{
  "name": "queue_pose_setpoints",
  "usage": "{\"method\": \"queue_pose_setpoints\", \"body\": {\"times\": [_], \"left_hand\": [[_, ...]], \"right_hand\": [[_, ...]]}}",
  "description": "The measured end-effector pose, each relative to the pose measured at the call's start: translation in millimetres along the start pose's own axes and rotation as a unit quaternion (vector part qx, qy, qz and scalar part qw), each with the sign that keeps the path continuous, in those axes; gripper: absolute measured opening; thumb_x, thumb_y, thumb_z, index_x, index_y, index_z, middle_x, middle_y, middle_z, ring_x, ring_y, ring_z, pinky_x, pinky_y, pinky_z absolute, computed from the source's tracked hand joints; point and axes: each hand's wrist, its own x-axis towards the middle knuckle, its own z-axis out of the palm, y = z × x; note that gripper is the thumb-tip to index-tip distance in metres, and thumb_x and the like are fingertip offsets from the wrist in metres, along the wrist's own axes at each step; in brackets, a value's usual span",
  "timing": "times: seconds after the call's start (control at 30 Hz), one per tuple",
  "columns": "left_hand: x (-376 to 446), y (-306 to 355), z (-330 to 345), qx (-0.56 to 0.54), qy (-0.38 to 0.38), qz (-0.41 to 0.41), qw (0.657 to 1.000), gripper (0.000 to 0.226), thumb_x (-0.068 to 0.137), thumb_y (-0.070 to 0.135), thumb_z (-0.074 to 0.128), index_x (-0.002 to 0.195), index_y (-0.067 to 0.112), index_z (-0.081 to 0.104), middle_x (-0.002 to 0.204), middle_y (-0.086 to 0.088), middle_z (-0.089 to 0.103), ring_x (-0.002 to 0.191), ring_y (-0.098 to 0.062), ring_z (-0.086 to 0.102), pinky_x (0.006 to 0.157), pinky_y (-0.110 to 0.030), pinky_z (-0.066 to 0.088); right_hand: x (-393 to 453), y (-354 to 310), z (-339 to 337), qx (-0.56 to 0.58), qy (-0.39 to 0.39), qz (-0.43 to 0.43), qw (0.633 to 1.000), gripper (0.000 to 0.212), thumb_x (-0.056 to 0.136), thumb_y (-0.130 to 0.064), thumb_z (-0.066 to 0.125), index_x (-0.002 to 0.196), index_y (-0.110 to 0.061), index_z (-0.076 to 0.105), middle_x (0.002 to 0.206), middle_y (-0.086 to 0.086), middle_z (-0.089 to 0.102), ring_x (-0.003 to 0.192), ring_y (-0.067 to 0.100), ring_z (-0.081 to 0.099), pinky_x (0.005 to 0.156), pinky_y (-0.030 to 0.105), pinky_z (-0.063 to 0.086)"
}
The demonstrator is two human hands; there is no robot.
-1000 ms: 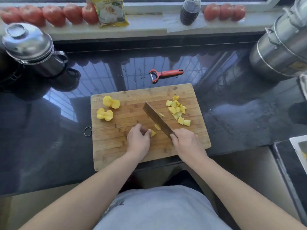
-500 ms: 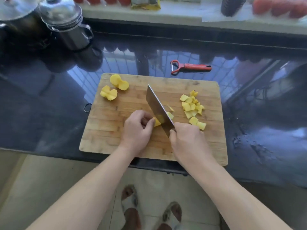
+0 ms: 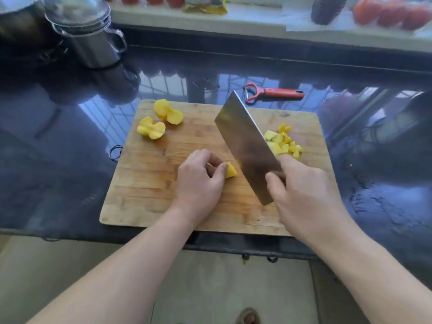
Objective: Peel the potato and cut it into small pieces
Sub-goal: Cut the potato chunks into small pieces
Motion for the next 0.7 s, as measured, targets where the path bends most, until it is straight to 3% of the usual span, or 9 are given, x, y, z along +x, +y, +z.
{"method": "queue_pose_setpoints", "body": {"times": [0.07, 0.23, 0.33, 0.43, 0.53, 0.7], "left_hand": [[-1, 2, 1, 0.013, 0.001, -0.005, 1.0, 0.014, 0.095, 0.019, 0.073, 0.084, 0.02, 0.064, 0.082, 0.001, 0.067, 0.074, -0.02, 0.067, 0.074, -0.041, 0.058], [-1, 3, 4, 0.052, 0.018, 0.008, 0.998, 0.019, 0.092, 0.016, 0.073, 0.079, 0.021, 0.059, 0.083, 0.007, 0.061, 0.074, -0.01, 0.06, 0.067, -0.016, 0.037], [-2, 5, 3, 0.059, 0.02, 0.009, 0.998, 0.024, 0.092, 0.015, 0.072, 0.078, 0.026, 0.056, 0.083, 0.009, 0.06, 0.073, -0.004, 0.057, 0.068, -0.006, 0.037], [-3, 6, 4, 0.055, 0.019, 0.009, 0.998, 0.024, 0.092, 0.014, 0.072, 0.078, 0.026, 0.057, 0.082, 0.008, 0.061, 0.073, -0.002, 0.056, 0.068, -0.006, 0.037], [-2, 5, 4, 0.053, 0.022, 0.016, 0.998, 0.023, 0.092, 0.013, 0.071, 0.079, 0.025, 0.057, 0.082, 0.006, 0.063, 0.072, -0.009, 0.057, 0.066, -0.015, 0.035], [-3, 4, 6, 0.052, 0.032, 0.031, 0.998, 0.025, 0.09, 0.009, 0.072, 0.078, 0.026, 0.057, 0.082, 0.006, 0.063, 0.074, -0.015, 0.057, 0.069, -0.022, 0.036]], "right_hand": [[-12, -5, 11, -0.027, 0.011, -0.034, 0.999, 0.028, 0.099, -0.029, 0.046, 0.074, -0.024, 0.036, 0.06, -0.006, 0.047, 0.057, 0.022, 0.047, 0.05, 0.039, 0.034], [-22, -6, 19, -0.056, 0.029, -0.06, 0.996, 0.02, 0.102, -0.031, 0.044, 0.083, -0.023, 0.041, 0.063, -0.006, 0.051, 0.065, 0.038, 0.053, 0.058, 0.045, 0.046], [-23, -9, 15, -0.07, 0.027, -0.074, 0.994, 0.02, 0.102, -0.032, 0.043, 0.084, -0.022, 0.042, 0.065, -0.005, 0.052, 0.065, 0.037, 0.053, 0.057, 0.045, 0.046], [-26, -10, 12, -0.086, 0.026, -0.089, 0.992, 0.021, 0.103, -0.029, 0.044, 0.083, -0.022, 0.042, 0.063, -0.007, 0.05, 0.059, 0.031, 0.052, 0.053, 0.045, 0.046], [-26, -10, 9, -0.119, 0.012, -0.091, 0.989, 0.022, 0.103, -0.026, 0.044, 0.082, -0.022, 0.039, 0.061, -0.009, 0.044, 0.056, 0.028, 0.045, 0.051, 0.041, 0.041], [-16, -17, 8, -0.151, -0.015, -0.072, 0.986, 0.02, 0.102, -0.022, 0.043, 0.083, -0.023, 0.037, 0.065, -0.007, 0.04, 0.062, 0.029, 0.041, 0.055, 0.038, 0.034]]}}
